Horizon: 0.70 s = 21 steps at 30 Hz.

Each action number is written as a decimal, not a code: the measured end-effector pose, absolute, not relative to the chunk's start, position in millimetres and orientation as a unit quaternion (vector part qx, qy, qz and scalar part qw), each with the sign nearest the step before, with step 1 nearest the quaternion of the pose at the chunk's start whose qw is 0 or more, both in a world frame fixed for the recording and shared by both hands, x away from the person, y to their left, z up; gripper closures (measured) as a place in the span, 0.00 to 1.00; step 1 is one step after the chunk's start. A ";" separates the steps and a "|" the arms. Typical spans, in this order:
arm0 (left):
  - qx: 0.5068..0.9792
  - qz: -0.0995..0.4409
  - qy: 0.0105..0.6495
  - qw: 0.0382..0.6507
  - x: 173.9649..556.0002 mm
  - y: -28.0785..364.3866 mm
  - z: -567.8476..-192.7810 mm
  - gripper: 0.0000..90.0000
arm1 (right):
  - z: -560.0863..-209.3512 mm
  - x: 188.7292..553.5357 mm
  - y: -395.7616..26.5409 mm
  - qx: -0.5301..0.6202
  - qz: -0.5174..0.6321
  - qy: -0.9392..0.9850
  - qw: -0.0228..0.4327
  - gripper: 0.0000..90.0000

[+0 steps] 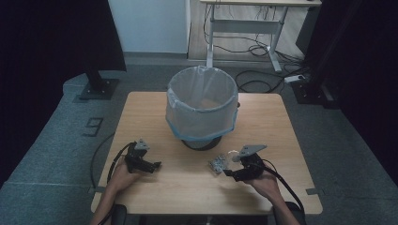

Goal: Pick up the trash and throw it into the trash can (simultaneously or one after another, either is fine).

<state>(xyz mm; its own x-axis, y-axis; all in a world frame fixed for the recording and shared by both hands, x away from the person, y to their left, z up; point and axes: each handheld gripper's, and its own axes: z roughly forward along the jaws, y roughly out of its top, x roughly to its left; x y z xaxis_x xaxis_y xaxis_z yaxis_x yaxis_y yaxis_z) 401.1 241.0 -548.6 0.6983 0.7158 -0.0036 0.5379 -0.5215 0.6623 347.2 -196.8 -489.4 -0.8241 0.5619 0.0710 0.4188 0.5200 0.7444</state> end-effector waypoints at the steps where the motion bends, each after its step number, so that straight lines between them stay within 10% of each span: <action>1: 0.861 0.136 0.364 0.327 401.1 240.9 -548.6 0.00 | -487.1 348.7 -197.3 0.283 0.400 0.867 0.089 0.35; 21: 0.862 0.136 0.364 0.327 401.1 240.9 -548.5 0.00 | -455.9 371.2 -209.2 0.311 0.399 0.858 0.090 0.35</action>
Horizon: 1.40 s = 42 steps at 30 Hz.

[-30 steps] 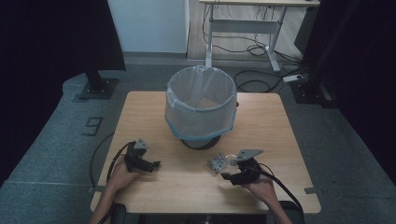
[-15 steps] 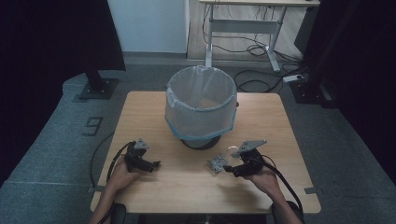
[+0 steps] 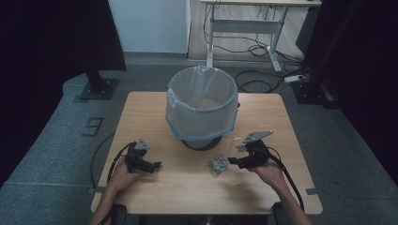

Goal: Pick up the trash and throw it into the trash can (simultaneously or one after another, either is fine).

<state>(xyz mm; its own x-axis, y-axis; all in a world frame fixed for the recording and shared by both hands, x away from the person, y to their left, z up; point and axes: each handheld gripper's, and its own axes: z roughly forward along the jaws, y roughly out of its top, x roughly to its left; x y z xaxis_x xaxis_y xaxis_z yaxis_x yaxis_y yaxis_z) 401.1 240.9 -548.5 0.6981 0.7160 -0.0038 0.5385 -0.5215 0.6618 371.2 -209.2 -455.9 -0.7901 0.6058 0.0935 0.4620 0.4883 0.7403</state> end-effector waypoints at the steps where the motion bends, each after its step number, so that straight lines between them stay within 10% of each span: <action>1: 0.862 0.136 0.364 0.327 401.1 240.9 -548.5 0.00 | -454.1 372.1 -209.5 0.312 0.398 0.858 0.091 0.35; 42: 0.862 0.135 0.364 0.327 401.1 240.9 -548.4 0.00 | -359.8 407.5 -220.6 0.332 0.417 0.841 0.090 0.35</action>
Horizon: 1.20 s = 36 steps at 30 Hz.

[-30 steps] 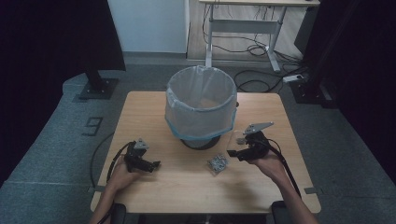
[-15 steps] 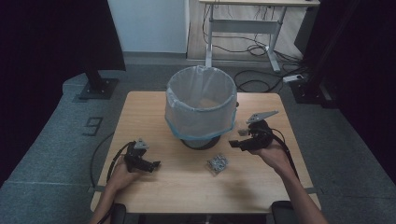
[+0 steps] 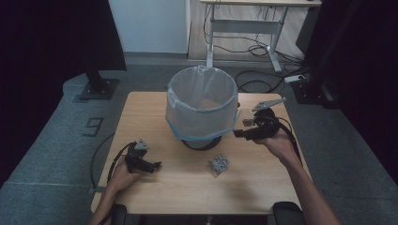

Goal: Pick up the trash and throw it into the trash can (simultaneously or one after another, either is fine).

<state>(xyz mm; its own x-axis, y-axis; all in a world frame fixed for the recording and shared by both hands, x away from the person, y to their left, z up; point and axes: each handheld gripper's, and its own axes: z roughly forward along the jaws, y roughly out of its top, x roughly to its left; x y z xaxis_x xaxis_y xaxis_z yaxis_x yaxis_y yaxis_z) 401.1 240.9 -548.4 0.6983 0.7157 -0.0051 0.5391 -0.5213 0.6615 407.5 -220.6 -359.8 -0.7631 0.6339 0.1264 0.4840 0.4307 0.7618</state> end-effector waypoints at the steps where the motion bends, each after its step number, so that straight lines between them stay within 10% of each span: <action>1: 0.862 0.135 0.364 0.327 401.1 240.9 -548.4 0.00 | -357.6 408.3 -221.1 0.333 0.420 0.840 0.089 0.35; 36: 0.862 0.136 0.364 0.327 401.1 241.0 -548.5 0.00 | -284.7 430.8 -232.0 0.349 0.428 0.827 0.107 0.35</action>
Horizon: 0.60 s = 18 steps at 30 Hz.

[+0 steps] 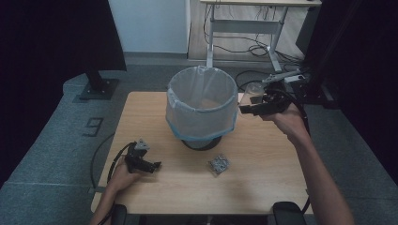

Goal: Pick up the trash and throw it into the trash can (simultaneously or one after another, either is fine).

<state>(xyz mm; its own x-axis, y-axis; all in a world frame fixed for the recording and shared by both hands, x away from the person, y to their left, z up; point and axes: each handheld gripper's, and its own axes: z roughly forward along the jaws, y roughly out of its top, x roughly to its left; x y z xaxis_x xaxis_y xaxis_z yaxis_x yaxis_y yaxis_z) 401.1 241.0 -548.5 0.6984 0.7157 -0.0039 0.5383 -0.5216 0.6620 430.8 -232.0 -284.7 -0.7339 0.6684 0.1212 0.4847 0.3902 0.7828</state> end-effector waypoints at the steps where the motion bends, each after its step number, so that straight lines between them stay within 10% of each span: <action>1: 0.862 0.136 0.364 0.327 401.1 241.0 -548.5 0.00 | -283.2 431.4 -231.9 0.349 0.427 0.827 0.108 0.35; 18: 0.862 0.136 0.364 0.327 401.1 241.0 -548.5 0.00 | -256.4 449.5 -214.2 0.343 0.421 0.830 0.123 0.35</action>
